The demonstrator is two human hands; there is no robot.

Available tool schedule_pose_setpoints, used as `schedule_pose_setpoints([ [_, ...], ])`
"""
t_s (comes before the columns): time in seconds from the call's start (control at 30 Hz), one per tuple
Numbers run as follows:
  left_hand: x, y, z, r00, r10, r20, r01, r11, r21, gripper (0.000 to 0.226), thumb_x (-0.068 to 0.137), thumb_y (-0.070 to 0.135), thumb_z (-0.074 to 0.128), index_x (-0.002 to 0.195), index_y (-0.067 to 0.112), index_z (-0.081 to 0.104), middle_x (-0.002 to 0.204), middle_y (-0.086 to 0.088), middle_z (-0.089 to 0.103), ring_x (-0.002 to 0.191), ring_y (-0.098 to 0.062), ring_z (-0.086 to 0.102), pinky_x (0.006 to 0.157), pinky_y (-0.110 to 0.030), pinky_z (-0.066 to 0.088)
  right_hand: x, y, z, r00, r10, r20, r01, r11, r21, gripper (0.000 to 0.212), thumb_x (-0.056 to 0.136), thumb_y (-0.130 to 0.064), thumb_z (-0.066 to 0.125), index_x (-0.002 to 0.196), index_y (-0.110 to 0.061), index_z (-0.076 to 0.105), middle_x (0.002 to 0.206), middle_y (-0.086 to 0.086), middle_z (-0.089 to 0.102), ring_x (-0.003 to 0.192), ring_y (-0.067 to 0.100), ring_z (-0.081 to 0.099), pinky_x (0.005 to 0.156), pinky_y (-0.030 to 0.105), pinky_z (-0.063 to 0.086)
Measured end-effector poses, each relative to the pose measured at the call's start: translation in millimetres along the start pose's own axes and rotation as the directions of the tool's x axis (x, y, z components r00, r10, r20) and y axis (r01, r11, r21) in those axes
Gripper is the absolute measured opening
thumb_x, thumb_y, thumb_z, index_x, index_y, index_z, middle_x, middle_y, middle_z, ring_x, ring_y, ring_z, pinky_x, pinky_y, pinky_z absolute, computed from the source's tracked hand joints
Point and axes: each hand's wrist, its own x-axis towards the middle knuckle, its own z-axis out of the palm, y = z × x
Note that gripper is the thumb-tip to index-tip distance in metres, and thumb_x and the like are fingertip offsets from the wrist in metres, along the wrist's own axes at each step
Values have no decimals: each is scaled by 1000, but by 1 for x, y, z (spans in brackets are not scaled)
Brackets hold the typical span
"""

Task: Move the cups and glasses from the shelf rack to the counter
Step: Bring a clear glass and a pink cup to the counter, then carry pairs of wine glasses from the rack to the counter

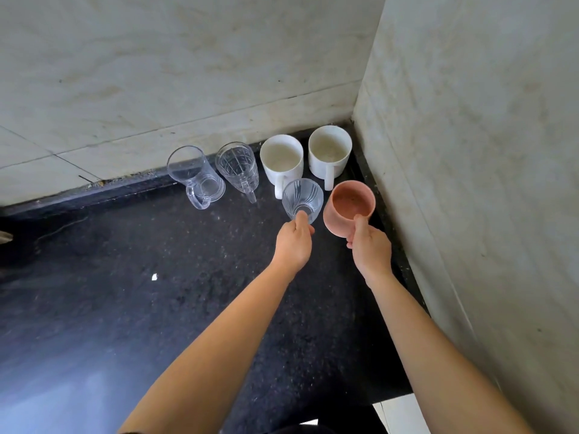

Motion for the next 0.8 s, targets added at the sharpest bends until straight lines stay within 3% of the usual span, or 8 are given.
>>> schedule_pose_setpoints([
  [0.17, 2, -1, -3, 1000, -9, 19, 9, 1000, -2, 51, 101, 54, 32, 82, 18, 63, 82, -1, 62, 74, -15, 56, 71, -33, 45, -1, 1, -3, 999, -25, 33, 26, 999, -27, 56, 98, -53, 32, 62, -20, 60, 78, 5, 69, 83, 26, 65, 81, 43, 47],
  [0.3, -9, 3, -11, 999, 38, -3, -38, 999, 33, 56, 101, 51, 38, 71, 7, 56, 74, -7, 57, 68, -17, 51, 65, -33, 42, -3, 1, -7, 997, -81, 0, 80, 982, -170, 64, 102, -57, 34, 67, -13, 64, 83, 12, 71, 86, 29, 66, 76, 38, 47],
  [0.37, -20, 8, -20, 990, 141, -15, -138, 979, 148, 54, 103, 45, 39, 63, 10, 48, 75, -6, 54, 78, -18, 52, 69, -34, 39, -10, -4, -14, 995, -90, -52, 72, 958, -278, 61, 100, -63, 38, 88, -11, 67, 102, 16, 66, 95, 33, 64, 73, 37, 45],
  [0.43, -34, 14, -36, 969, 245, -39, -218, 916, 337, 43, 103, 45, 39, 88, 12, 61, 109, -10, 59, 114, -22, 48, 89, -35, 41, -22, -15, -24, 989, -101, -112, 56, 935, -350, 64, 96, -64, 46, 125, -8, 58, 127, 17, 53, 107, 36, 61, 75, 40, 45],
  [0.5, -48, 26, -62, 922, 374, -96, -278, 814, 510, 48, 103, 47, 38, 133, 13, 53, 143, -12, 44, 132, -30, 39, 105, -44, 37, -34, -36, -34, 958, -242, -150, 173, 913, -370, 62, 97, -55, 52, 138, -9, 49, 137, 19, 45, 115, 41, 57, 82, 44, 50],
  [0.57, -67, 44, -94, 839, 518, -164, -320, 715, 622, 52, 103, 45, 37, 145, 14, 42, 153, -14, 36, 138, -36, 34, 108, -51, 34, -50, -69, -44, 872, -467, -147, 404, 857, -321, 53, 98, -46, 53, 139, -11, 53, 138, 20, 45, 119, 42, 53, 90, 47, 50],
  [0.67, -106, 73, -147, 695, 662, -281, -323, 636, 700, 54, 104, 42, 38, 150, 14, 38, 159, -18, 29, 143, -38, 27, 110, -56, 31, -79, -131, -53, 662, -741, -112, 697, 664, -272, 49, 99, -41, 53, 137, -11, 57, 142, 22, 48, 126, 43, 50, 102, 50, 46],
  [0.8, -179, 88, -217, 455, 767, -453, -258, 600, 757, 53, 104, 36, 44, 149, 8, 40, 158, -23, 30, 145, -42, 26, 111, -58, 31, -128, -211, -43, 413, -907, -80, 886, 421, -196, 53, 102, -43, 51, 146, -15, 48, 157, 21, 36, 143, 40, 37, 113, 54, 36],
])
